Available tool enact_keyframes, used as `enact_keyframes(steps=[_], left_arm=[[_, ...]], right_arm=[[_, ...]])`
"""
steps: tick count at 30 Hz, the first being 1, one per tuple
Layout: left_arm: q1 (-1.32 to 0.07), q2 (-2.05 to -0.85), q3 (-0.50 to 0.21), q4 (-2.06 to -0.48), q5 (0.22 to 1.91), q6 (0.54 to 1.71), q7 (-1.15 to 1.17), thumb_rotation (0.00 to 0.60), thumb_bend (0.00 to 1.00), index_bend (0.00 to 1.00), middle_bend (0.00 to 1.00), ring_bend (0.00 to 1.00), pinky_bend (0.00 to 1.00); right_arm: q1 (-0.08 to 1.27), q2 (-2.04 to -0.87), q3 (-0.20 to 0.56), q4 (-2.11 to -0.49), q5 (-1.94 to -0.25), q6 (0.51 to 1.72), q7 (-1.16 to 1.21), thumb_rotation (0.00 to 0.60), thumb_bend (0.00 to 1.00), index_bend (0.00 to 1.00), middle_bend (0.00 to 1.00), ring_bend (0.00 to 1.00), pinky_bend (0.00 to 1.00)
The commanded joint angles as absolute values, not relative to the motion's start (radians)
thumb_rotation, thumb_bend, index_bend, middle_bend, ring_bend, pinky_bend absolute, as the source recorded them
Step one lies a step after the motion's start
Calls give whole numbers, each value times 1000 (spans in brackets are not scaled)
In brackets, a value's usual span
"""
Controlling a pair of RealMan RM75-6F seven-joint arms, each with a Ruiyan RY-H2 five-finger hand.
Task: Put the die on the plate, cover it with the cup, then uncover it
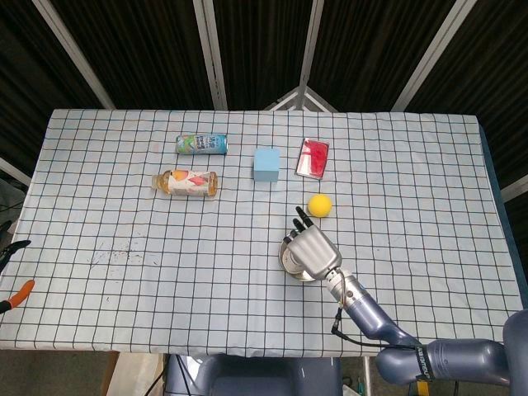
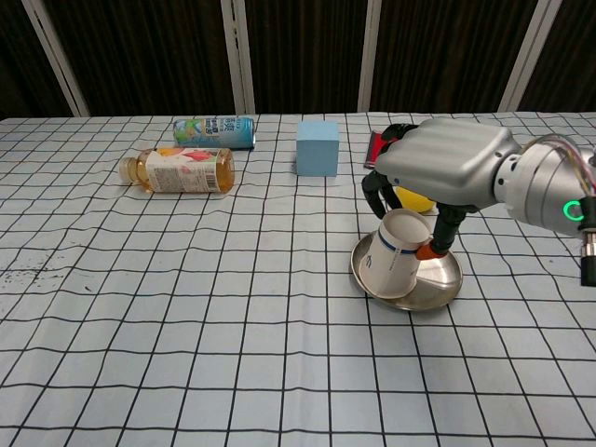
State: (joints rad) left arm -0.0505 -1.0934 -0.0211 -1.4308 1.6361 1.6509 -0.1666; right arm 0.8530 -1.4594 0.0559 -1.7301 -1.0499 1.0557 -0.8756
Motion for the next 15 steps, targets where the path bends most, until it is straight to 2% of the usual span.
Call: enact_keyframes(steps=[1,15], left_arm=[[-51,-1094,-21,-1432,1637,1650,-163,600,385,224,0,0,23],[-54,-1099,-20,-1435,1636,1643,-145,600,385,227,0,0,23]], right_arm=[[856,-1474,63,-1695,-1039,1044,-860,600,472,582,476,208,0],[856,-1518,72,-1568,-1058,1040,-822,600,472,584,475,208,0]])
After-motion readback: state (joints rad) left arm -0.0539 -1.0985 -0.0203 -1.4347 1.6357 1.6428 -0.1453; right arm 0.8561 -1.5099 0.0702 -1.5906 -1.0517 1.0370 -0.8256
